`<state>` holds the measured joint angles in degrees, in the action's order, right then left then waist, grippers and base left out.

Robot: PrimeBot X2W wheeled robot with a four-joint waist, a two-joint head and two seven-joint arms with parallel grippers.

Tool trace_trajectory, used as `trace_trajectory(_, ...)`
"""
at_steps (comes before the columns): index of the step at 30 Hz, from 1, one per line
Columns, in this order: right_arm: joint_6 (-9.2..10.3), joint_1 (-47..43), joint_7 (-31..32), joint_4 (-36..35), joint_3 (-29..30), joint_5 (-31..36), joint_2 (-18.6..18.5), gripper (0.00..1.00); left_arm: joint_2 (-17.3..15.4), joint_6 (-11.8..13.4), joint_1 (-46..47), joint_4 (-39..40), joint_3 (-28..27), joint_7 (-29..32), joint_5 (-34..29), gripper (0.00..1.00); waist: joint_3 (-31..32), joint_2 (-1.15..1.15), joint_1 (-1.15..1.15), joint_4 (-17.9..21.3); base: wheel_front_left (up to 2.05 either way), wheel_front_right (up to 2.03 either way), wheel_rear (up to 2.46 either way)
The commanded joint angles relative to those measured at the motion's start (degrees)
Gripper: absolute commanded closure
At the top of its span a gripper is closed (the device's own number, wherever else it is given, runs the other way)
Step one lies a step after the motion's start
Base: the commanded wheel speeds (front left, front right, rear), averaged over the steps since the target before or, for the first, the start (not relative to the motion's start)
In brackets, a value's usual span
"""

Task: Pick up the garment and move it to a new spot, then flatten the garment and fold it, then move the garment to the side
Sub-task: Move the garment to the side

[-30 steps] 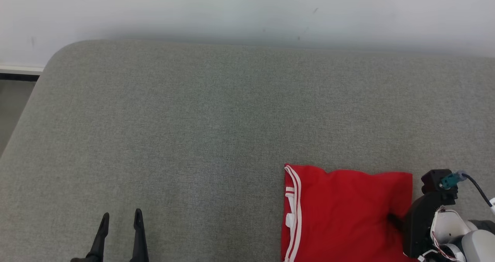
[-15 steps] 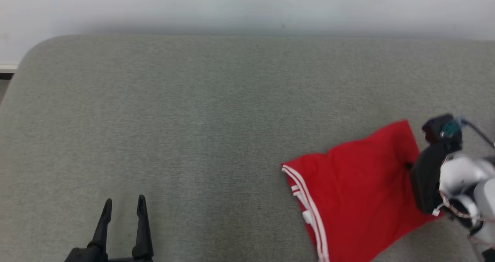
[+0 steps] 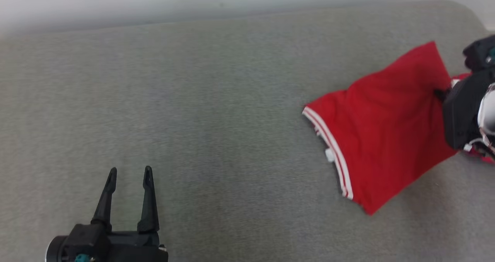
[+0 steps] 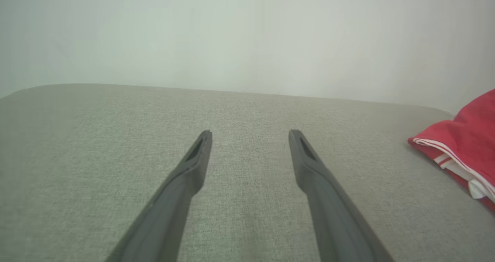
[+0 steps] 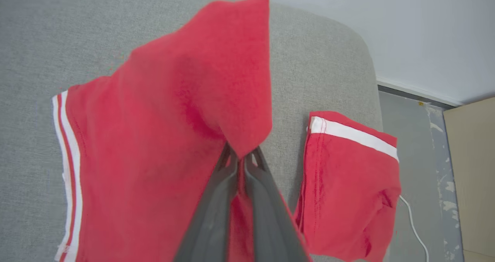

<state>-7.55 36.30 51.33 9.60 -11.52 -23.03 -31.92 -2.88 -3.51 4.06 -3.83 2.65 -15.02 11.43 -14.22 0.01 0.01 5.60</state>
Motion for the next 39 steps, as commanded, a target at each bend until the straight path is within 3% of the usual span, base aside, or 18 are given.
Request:
trace_trajectory(1,0.15,1.75,-0.82,0.31,0.73,0.68,0.52,1.0,-0.01,-0.3,1.3,0.19,-0.18,-0.15,-0.83,0.0,-3.56,-0.01,-0.01,5.42,0.0,0.0,0.0)
trace_trajectory(11,0.15,7.65,-3.54,4.04,5.43,3.25,2.34,1.0,-0.64,-1.93,5.0,0.64,-0.75,-0.16,-4.14,0.0,-8.9,-0.01,-0.01,11.45,0.0,0.0,0.0)
trace_trajectory(26,0.15,9.5,-8.89,7.83,14.5,7.32,1.95,1.0,-3.4,-3.11,7.93,3.92,-0.48,-0.15,-6.57,0.0,-14.07,-0.01,-0.01,14.71,0.0,0.0,0.0)
trace_trajectory(39,0.16,9.44,-25.01,15.43,19.5,14.15,-0.73,1.0,-6.56,-3.48,7.93,6.35,0.7,-0.14,-7.55,0.0,-16.94,-0.01,-0.01,12.98,0.0,0.0,0.0)
